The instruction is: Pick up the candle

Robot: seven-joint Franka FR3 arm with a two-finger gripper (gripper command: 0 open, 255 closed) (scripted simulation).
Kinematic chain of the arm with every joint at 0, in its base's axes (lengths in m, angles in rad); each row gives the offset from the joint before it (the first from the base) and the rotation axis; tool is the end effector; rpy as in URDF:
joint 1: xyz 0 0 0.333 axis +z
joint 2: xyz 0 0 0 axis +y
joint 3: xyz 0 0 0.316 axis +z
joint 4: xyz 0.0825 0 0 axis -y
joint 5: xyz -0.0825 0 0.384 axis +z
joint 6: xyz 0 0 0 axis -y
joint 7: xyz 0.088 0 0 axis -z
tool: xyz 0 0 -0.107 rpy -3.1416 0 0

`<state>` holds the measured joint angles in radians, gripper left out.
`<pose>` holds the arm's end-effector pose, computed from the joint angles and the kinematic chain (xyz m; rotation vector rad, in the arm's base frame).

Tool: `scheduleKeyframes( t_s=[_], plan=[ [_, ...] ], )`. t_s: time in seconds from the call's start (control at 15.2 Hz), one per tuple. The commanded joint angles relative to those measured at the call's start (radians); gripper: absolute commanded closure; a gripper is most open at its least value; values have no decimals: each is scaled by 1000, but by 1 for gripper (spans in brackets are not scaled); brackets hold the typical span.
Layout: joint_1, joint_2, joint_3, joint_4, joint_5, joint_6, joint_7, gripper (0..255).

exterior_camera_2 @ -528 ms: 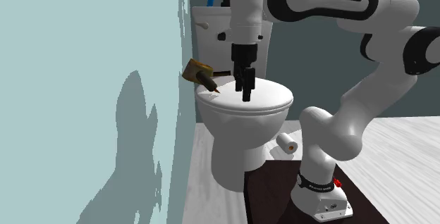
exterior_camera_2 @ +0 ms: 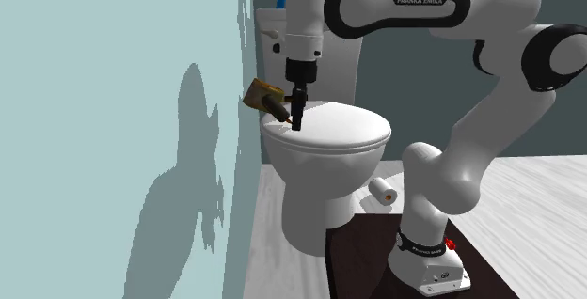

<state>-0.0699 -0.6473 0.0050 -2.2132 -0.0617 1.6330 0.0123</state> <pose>0.3527 -0.0287 0.6186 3.0712 -0.1173 0.1004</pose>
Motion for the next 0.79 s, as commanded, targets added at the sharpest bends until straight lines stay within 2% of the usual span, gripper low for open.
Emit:
scheduleKeyframes(
  t_s=[0.0,0.73],
  plan=[
    [-31,43,-4,25,-16,43,49,0],
    [-190,250,-51,180,-107,220,303,0]
  ],
)
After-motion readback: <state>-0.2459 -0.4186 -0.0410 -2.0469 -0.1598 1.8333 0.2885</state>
